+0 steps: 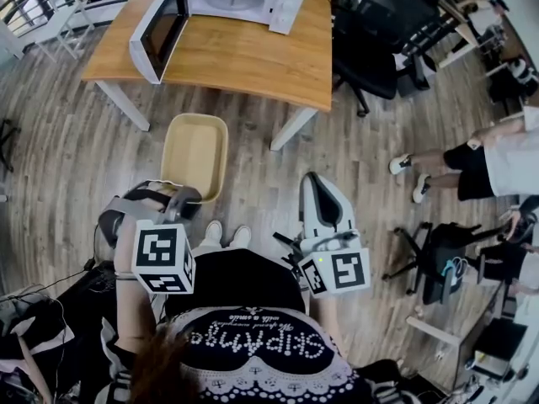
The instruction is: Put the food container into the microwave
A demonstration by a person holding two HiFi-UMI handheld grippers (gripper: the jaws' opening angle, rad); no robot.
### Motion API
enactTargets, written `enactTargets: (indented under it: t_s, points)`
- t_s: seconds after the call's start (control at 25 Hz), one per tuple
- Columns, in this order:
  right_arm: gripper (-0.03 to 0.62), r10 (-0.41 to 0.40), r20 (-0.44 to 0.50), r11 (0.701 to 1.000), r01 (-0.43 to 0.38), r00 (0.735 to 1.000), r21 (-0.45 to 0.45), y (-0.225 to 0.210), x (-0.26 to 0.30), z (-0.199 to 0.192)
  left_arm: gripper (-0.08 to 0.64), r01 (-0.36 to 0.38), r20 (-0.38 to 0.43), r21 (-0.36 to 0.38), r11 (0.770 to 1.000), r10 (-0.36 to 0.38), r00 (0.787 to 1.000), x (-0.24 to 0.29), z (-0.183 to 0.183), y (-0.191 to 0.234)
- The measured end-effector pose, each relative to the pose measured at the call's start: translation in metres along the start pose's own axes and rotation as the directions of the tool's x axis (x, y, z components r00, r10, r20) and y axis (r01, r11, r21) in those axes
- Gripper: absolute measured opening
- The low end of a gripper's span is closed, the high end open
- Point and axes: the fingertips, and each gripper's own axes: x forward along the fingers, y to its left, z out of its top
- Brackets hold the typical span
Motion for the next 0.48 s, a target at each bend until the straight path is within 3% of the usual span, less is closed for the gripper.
enactTargets:
  t_s: [0.48]
  points:
    - [0.038,0.042,0.013,0.999,-0.042,0.999,0.031,-0.02,-0.027,-0.013,0.044,-0.013,-0.007,-0.034,0.999,0.013,1.0,0.008,0.027,-0.023]
